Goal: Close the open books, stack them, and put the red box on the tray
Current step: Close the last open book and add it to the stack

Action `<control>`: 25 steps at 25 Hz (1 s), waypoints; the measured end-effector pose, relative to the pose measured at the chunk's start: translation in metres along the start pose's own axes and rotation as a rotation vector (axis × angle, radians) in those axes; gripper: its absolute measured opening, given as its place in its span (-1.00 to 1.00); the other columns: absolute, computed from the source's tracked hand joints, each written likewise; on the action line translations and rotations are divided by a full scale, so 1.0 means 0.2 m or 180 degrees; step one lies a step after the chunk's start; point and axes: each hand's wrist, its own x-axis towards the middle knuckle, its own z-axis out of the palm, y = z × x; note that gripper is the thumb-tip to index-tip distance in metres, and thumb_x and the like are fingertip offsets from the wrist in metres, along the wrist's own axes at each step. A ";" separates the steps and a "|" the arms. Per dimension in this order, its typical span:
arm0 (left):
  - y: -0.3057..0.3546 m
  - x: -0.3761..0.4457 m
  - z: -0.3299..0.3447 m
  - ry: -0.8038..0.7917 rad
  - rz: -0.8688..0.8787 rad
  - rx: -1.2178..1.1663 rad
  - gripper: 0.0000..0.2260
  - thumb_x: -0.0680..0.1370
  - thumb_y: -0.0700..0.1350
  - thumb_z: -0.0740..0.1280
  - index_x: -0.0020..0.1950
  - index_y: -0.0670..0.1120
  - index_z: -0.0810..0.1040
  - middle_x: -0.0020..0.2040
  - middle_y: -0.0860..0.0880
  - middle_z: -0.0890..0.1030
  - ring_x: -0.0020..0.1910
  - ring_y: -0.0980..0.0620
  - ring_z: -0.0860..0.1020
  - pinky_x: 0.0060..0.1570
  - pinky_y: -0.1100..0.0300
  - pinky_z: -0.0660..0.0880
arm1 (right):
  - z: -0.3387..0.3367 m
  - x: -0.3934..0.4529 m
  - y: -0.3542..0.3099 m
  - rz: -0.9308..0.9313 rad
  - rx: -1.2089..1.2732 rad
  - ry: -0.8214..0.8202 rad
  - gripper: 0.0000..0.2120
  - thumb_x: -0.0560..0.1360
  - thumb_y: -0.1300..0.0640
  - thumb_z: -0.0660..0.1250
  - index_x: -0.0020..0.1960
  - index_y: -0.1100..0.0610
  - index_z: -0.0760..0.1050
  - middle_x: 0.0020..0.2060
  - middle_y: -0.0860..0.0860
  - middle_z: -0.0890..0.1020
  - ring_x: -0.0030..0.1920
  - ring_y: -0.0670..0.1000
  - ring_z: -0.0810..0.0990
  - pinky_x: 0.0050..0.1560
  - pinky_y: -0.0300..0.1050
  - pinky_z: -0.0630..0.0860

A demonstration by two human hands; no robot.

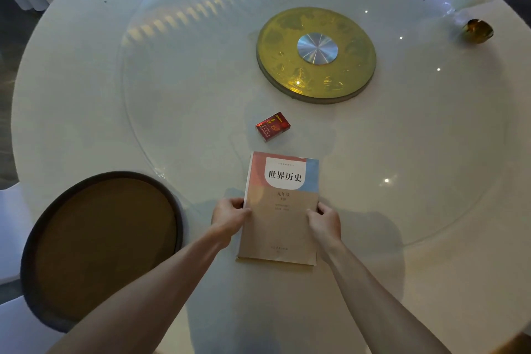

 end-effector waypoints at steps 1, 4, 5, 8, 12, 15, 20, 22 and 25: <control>0.03 0.02 0.01 -0.0042 0.0014 -0.0038 -0.80 0.49 -0.25 0.39 -0.01 -0.01 0.74 -0.12 0.07 0.76 -0.15 0.14 0.68 -0.19 0.28 0.59 | -0.02 0.02 -0.03 0.0008 0.0032 0.0000 -0.83 0.46 0.14 0.32 -0.10 0.10 0.70 -0.19 0.05 0.79 -0.11 0.18 0.77 -0.05 0.25 0.72; 0.12 0.08 0.06 -0.0140 0.0084 -0.0112 -0.75 0.50 -0.27 0.37 0.08 -0.03 0.72 -0.02 0.01 0.75 -0.04 0.04 0.70 -0.11 0.22 0.60 | -0.07 0.09 -0.12 -0.0074 -0.0035 0.0030 -0.81 0.43 0.11 0.29 -0.11 0.09 0.68 -0.19 0.03 0.78 -0.11 0.18 0.76 -0.04 0.30 0.70; 0.15 0.10 0.08 -0.0141 0.0119 -0.0096 -0.76 0.50 -0.28 0.37 0.07 -0.03 0.72 -0.01 0.00 0.75 -0.04 0.03 0.70 -0.12 0.22 0.60 | -0.09 0.11 -0.15 -0.0085 -0.0073 0.0030 -0.81 0.43 0.11 0.29 -0.11 0.09 0.68 -0.17 0.05 0.78 -0.09 0.19 0.76 -0.02 0.30 0.70; 0.20 0.13 0.10 -0.0082 0.0220 0.0125 -0.76 0.52 -0.27 0.35 0.09 -0.04 0.71 -0.06 0.02 0.73 -0.10 0.08 0.67 -0.25 0.30 0.54 | -0.12 0.16 -0.20 -0.0178 -0.0221 -0.0021 -0.82 0.52 0.19 0.30 -0.04 0.11 0.69 -0.10 0.07 0.77 -0.04 0.17 0.74 0.03 0.26 0.70; 0.17 0.16 0.10 -0.0028 0.0367 0.0536 -0.74 0.52 -0.26 0.33 0.14 -0.06 0.70 -0.02 0.04 0.72 -0.06 0.06 0.67 -0.23 0.30 0.51 | -0.13 0.19 -0.21 -0.0313 -0.0635 -0.0051 -0.85 0.59 0.16 0.31 -0.02 0.14 0.66 -0.09 0.05 0.74 -0.08 0.12 0.71 -0.03 0.10 0.68; 0.15 0.18 0.09 -0.0043 0.0451 0.0777 -0.75 0.51 -0.22 0.37 0.15 -0.07 0.70 0.02 0.03 0.73 -0.03 0.04 0.69 -0.10 0.23 0.58 | -0.14 0.22 -0.19 -0.0379 -0.1124 -0.0019 -0.84 0.57 0.10 0.31 -0.13 0.13 0.58 -0.08 0.11 0.71 -0.14 0.13 0.66 -0.17 -0.01 0.56; 0.28 0.34 0.00 -0.0114 0.0350 0.1196 -0.61 0.43 -0.10 0.53 0.24 -0.03 0.60 0.08 -0.03 0.64 0.05 0.01 0.60 -0.03 0.19 0.47 | -0.15 0.30 -0.38 -0.0599 -0.1336 0.0327 -0.46 0.50 -0.01 0.36 0.43 0.15 0.45 0.32 0.10 0.53 0.29 0.15 0.56 0.26 0.09 0.55; 0.42 0.43 -0.01 0.0204 0.0495 0.1116 -0.49 0.47 -0.03 0.51 0.39 -0.10 0.53 0.21 -0.08 0.62 0.15 -0.03 0.60 0.01 0.19 0.47 | -0.13 0.37 -0.53 -0.1165 -0.1283 0.0538 -0.46 0.57 0.06 0.33 0.51 0.19 0.38 0.37 0.14 0.48 0.37 0.15 0.48 0.34 0.09 0.52; 0.65 0.60 -0.02 0.0491 0.0546 0.0551 -0.51 0.53 -0.04 0.44 0.43 -0.15 0.50 0.25 -0.10 0.62 0.17 -0.08 0.62 0.04 0.14 0.54 | -0.05 0.50 -0.76 -0.1653 -0.1532 0.0265 -0.53 0.64 0.10 0.25 0.51 0.22 0.41 0.38 0.19 0.50 0.39 0.18 0.49 0.35 0.15 0.52</control>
